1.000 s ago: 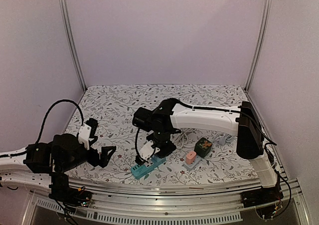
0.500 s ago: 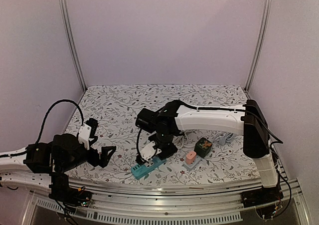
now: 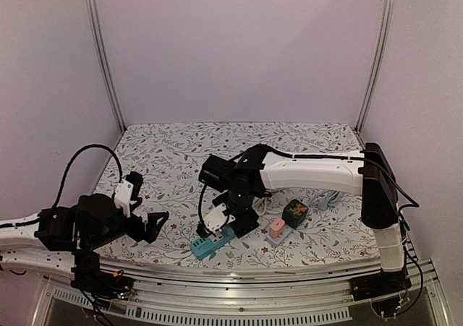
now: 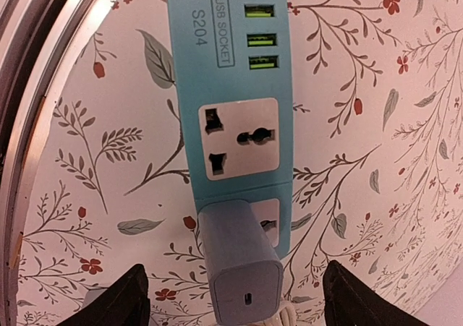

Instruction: Insert the plug

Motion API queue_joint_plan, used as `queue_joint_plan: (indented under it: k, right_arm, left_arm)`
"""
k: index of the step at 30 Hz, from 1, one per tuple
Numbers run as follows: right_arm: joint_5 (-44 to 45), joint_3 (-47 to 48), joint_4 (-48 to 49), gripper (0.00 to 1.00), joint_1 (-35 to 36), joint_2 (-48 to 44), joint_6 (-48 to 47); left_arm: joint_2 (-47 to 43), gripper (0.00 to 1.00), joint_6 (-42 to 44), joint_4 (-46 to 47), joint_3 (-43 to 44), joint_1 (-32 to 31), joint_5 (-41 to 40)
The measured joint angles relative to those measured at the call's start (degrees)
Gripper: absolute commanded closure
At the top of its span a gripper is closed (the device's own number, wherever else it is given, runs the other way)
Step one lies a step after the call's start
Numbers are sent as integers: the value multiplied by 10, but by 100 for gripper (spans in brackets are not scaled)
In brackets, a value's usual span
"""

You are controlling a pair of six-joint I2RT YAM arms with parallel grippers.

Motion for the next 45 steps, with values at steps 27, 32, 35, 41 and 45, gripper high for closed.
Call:
queue_joint_plan:
  k: [27, 32, 35, 41, 45]
  right_arm:
    - [-5, -193, 158, 1, -13, -198, 37]
    - [-3, -265, 248, 1, -21, -258, 89]
    - [7, -313, 310, 1, -31, -296, 126]
    - [50, -373, 400, 1, -43, -356, 219]
    - [108, -374, 427, 1, -45, -373, 288]
  left_arm:
    - [83, 1, -24, -16, 18, 0, -15]
    - [130, 1, -54, -34, 33, 0, -31]
    - [162, 1, -79, -56, 49, 0, -50]
    - [238, 1, -143, -123, 103, 0, -93]
    - [286, 1, -183, -165, 134, 4, -110]
